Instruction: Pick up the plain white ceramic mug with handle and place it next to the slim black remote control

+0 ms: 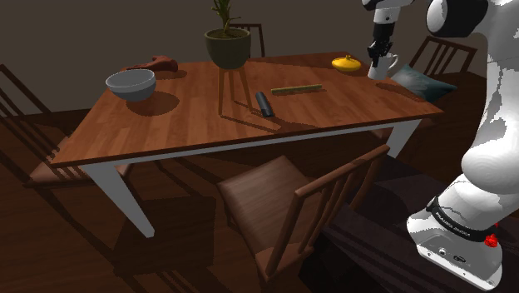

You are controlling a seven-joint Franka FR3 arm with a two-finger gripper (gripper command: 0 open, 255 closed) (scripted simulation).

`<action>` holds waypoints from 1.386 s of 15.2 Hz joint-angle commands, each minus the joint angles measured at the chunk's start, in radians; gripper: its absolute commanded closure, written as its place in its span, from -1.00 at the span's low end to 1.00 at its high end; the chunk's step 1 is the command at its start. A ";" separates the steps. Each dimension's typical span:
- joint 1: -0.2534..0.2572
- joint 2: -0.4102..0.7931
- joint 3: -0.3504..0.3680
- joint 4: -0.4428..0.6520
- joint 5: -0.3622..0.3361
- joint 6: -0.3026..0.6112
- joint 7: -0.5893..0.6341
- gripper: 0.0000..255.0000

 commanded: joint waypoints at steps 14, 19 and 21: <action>0.078 -0.117 -0.002 -0.009 -0.037 -0.107 0.072 1.00; 0.183 -0.240 0.016 -0.144 -0.077 -0.091 0.178 1.00; 0.220 -0.281 0.027 -0.185 -0.090 -0.091 0.224 1.00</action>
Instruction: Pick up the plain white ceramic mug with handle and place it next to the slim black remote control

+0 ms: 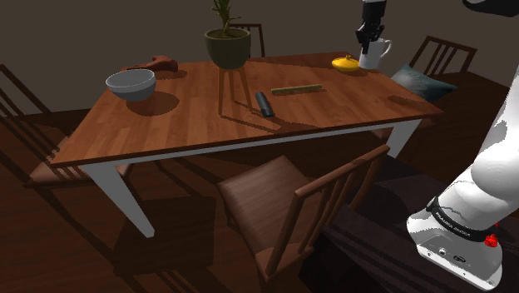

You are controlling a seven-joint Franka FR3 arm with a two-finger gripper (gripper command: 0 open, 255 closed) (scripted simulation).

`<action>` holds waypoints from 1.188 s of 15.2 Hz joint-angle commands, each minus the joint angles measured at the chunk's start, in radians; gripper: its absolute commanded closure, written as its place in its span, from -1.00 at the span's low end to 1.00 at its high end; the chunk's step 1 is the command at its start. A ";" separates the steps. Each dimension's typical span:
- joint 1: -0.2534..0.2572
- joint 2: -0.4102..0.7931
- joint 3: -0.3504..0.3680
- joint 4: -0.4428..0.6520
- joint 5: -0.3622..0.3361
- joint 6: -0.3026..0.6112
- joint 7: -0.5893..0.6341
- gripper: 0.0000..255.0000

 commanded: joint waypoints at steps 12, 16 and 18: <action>0.206 -0.174 0.106 -0.131 -0.036 -0.041 0.306 1.00; 0.258 -0.194 0.145 -0.126 -0.032 -0.065 0.398 1.00; 0.283 -0.197 0.165 -0.116 -0.027 -0.078 0.443 1.00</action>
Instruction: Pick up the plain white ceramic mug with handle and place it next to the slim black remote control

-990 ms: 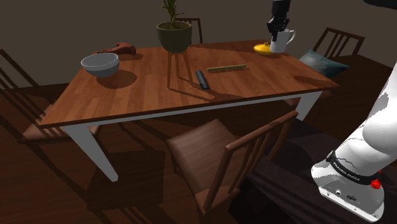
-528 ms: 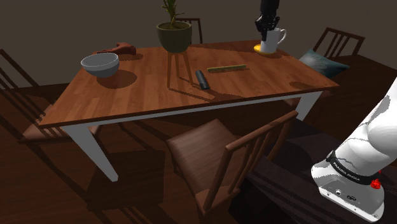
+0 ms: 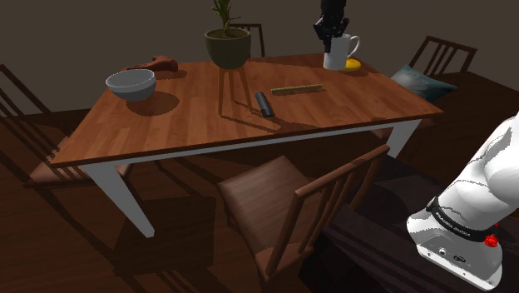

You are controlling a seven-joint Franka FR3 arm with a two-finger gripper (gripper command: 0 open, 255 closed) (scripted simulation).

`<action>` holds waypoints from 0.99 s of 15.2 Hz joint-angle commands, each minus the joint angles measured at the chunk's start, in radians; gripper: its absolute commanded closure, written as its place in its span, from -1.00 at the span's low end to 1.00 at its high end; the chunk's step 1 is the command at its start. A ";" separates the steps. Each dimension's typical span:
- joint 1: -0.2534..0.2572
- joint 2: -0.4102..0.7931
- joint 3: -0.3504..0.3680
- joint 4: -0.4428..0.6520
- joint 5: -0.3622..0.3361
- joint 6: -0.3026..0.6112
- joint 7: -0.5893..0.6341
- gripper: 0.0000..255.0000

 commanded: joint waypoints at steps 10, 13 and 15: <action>0.080 0.008 0.063 -0.012 0.019 0.022 0.144 1.00; 0.080 0.005 0.064 -0.056 0.019 0.063 0.143 1.00; 0.081 0.005 0.064 -0.084 0.019 0.090 0.143 1.00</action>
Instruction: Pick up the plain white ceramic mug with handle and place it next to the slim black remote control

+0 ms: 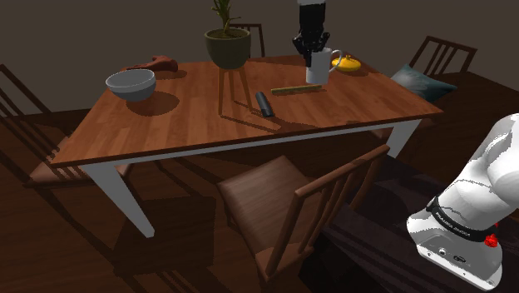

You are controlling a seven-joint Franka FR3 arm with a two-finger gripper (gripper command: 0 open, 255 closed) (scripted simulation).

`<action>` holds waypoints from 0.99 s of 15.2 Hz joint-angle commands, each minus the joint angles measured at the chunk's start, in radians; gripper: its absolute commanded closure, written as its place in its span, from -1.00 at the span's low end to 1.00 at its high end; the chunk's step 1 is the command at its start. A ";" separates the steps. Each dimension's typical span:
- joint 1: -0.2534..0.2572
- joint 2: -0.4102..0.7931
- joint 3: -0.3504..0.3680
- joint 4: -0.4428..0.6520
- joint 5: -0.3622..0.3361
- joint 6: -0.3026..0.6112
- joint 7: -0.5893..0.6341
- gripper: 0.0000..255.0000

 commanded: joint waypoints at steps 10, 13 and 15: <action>0.000 0.011 0.001 -0.131 0.003 0.143 -0.004 1.00; 0.000 0.018 0.001 -0.163 0.005 0.181 -0.006 1.00; 0.000 0.024 0.001 -0.182 0.006 0.207 -0.007 1.00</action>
